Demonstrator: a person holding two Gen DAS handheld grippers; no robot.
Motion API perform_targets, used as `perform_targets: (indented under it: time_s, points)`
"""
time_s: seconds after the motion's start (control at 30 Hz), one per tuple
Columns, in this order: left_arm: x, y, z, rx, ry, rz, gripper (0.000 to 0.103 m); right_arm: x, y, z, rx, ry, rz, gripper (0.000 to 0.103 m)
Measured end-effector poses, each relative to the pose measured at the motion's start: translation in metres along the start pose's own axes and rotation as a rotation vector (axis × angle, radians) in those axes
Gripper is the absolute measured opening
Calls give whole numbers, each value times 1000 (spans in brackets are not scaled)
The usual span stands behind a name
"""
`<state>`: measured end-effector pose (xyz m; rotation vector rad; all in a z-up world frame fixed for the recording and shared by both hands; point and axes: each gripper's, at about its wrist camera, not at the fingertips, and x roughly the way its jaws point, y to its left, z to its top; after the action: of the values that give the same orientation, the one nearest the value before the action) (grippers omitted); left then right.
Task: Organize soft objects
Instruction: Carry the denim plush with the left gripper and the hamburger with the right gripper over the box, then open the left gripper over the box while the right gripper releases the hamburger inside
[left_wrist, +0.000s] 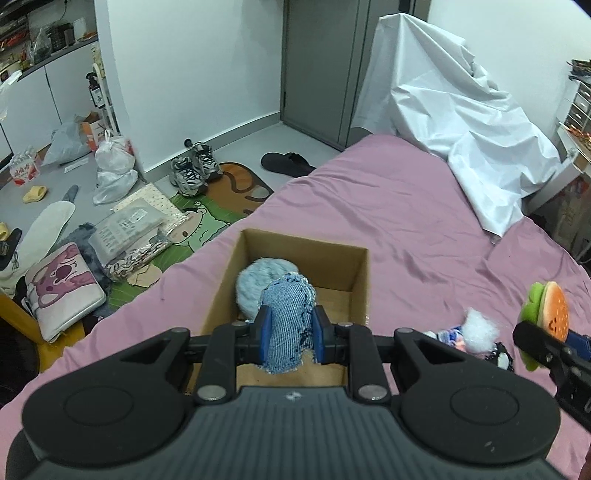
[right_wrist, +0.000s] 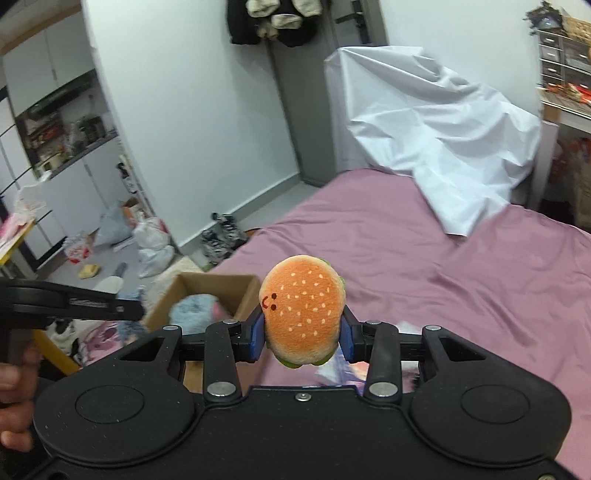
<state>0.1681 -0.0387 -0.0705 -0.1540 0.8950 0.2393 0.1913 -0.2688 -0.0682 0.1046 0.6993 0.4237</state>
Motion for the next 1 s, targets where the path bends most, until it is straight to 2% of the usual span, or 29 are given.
perform_targets:
  time_s: [0.2, 0.43, 0.53, 0.67, 0.87, 1.0]
  points:
    - [14, 15, 3, -25, 21, 5, 22, 13, 23, -1, -36, 6, 26, 38]
    - [34, 30, 0, -41, 61, -7, 21, 28, 31, 2, -17, 6, 43, 38]
    - [43, 36, -4, -50, 79, -16, 15, 38, 33, 5, -20, 20, 48, 38]
    - [56, 46, -6, -79, 107, -26, 14, 50, 39, 5, -44, 35, 47, 38]
    - [66, 55, -3, -71, 121, -40, 15, 64, 47, 7, -42, 57, 59, 38]
    - [69, 57, 1, -50, 139, -64, 21, 77, 49, 9, -27, 68, 64, 38]
